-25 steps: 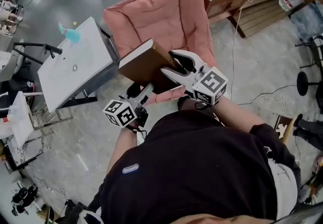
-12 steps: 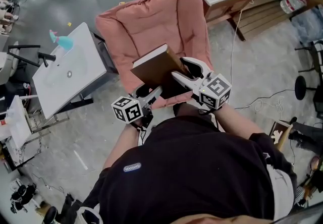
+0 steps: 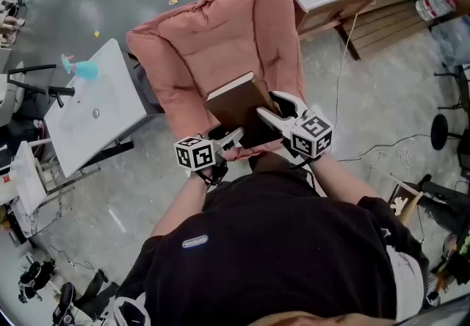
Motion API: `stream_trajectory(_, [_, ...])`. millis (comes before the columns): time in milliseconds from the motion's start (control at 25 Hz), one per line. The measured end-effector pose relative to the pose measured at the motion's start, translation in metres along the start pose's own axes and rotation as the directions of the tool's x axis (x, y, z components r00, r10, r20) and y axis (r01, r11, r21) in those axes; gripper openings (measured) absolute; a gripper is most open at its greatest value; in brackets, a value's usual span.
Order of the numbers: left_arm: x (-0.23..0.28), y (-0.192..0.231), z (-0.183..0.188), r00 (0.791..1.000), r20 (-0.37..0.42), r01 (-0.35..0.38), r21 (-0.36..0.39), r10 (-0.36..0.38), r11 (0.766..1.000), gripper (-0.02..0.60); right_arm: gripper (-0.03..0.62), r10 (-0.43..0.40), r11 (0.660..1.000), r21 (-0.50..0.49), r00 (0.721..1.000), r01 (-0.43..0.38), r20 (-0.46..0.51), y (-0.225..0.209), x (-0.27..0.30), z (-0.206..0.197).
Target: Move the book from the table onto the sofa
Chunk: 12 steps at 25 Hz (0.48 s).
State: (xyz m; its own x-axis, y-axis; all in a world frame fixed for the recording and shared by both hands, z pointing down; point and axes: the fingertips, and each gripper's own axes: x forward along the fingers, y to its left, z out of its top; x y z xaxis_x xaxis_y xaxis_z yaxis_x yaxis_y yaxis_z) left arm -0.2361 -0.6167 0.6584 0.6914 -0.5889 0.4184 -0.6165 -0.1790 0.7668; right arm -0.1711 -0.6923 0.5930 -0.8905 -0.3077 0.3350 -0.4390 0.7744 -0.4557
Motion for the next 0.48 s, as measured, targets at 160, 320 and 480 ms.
stream_trajectory(160, [0.026,0.011,-0.004,0.999,-0.043,-0.003,-0.025,0.002,1.0,0.248,0.262,-0.019,0.999,0.045,1.0,0.02,-0.02,-0.029,0.0,-0.013])
stream_trajectory(320, [0.047,0.032,-0.013,0.994,-0.11,-0.018,-0.041,0.014,0.999,0.248,0.264,-0.044,0.993,0.104,0.998,0.048,-0.042,-0.056,0.008,-0.038])
stream_trajectory(480, [0.058,0.057,-0.032,0.983,-0.181,-0.033,-0.06,0.021,0.998,0.248,0.265,-0.076,0.977,0.196,0.995,0.087,-0.065,-0.075,0.015,-0.074])
